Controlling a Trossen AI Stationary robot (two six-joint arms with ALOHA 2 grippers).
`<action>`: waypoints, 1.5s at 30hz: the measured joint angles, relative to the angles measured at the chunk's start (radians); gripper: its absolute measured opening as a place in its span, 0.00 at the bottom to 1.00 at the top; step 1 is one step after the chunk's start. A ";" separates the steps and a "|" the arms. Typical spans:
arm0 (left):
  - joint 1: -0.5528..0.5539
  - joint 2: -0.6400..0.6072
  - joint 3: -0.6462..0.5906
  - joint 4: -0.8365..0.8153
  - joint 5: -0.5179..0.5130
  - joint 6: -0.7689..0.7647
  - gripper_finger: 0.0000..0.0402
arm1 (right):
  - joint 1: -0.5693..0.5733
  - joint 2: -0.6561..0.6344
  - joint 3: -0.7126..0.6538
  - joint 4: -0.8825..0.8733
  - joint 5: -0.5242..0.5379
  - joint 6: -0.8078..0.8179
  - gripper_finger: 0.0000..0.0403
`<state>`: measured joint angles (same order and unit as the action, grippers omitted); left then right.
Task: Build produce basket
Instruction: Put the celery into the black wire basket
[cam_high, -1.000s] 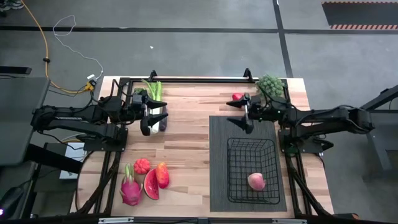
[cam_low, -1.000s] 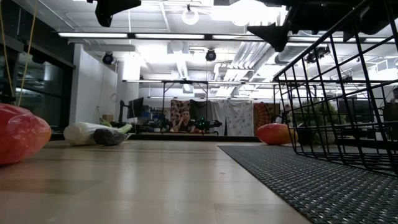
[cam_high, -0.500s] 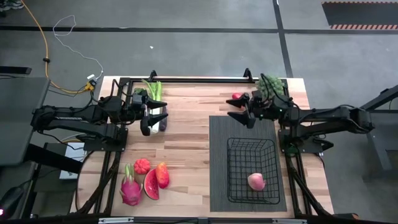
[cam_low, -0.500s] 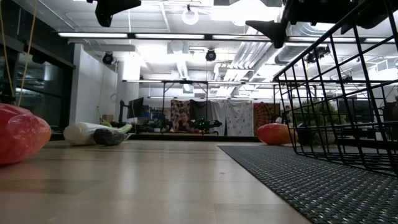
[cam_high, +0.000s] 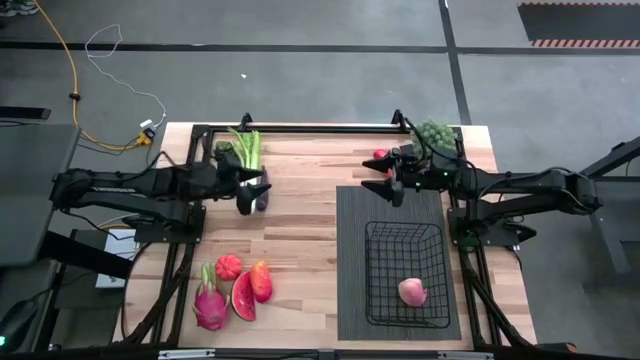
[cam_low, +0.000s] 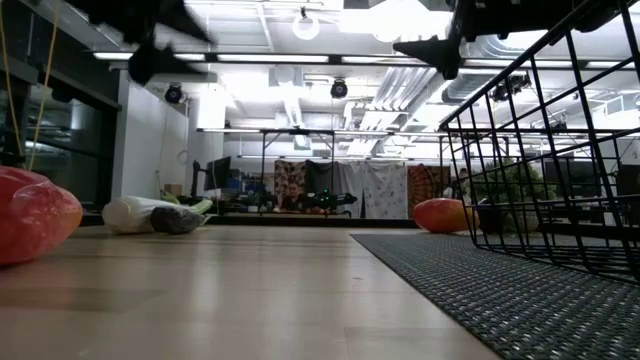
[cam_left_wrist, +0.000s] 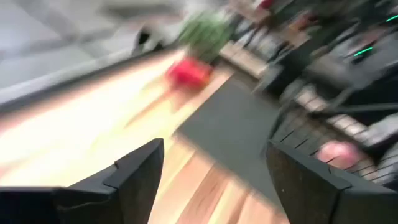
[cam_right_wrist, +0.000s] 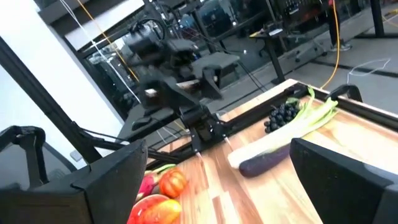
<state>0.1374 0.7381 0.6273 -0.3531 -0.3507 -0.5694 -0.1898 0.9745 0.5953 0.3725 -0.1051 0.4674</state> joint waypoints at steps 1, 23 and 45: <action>0.000 0.008 0.000 -0.076 -0.012 -0.044 0.70 | 0.000 0.000 0.000 -0.005 0.000 0.002 0.95; 0.197 0.389 -0.047 -0.365 -0.026 -0.591 0.81 | 0.000 0.000 0.000 -0.055 0.026 -0.004 0.95; 0.325 0.673 -0.047 -0.224 0.019 -0.571 0.81 | 0.000 0.000 0.000 -0.058 0.027 -0.004 0.95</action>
<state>0.4624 1.4110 0.5808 -0.5773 -0.3320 -1.1408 -0.1898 0.9745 0.5953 0.3145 -0.0780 0.4633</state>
